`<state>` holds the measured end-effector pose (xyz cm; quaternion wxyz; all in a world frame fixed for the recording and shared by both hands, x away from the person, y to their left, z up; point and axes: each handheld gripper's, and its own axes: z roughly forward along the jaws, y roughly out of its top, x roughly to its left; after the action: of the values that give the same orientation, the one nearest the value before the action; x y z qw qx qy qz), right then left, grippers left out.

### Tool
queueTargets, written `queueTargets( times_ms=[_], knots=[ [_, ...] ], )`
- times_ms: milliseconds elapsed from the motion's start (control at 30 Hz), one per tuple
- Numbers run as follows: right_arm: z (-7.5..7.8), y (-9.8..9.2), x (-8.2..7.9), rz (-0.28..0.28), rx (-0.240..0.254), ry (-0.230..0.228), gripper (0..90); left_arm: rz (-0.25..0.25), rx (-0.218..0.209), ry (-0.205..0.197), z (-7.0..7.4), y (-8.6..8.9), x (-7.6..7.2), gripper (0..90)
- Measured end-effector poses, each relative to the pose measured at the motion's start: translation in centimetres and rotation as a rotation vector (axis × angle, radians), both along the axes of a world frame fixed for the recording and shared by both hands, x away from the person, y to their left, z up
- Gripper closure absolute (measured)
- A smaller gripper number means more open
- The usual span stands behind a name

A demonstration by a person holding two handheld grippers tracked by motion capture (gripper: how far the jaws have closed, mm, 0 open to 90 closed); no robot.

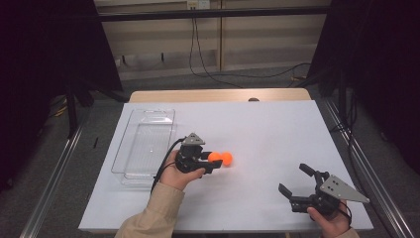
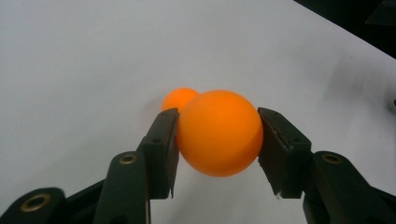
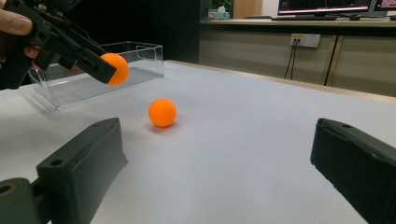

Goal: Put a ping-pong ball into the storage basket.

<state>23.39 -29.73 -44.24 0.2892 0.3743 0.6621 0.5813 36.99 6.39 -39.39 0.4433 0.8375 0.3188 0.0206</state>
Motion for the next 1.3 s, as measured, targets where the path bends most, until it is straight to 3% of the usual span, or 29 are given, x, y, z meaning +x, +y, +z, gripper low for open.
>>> queueTargets(
  times_ms=[1300],
  knots=[
    [0.0, 0.0, 0.0, -0.002, 0.001, 0.003, 2.2, 0.038, -0.013, 0.013, 0.8, 1.7, 0.4, 50.9]
  ],
)
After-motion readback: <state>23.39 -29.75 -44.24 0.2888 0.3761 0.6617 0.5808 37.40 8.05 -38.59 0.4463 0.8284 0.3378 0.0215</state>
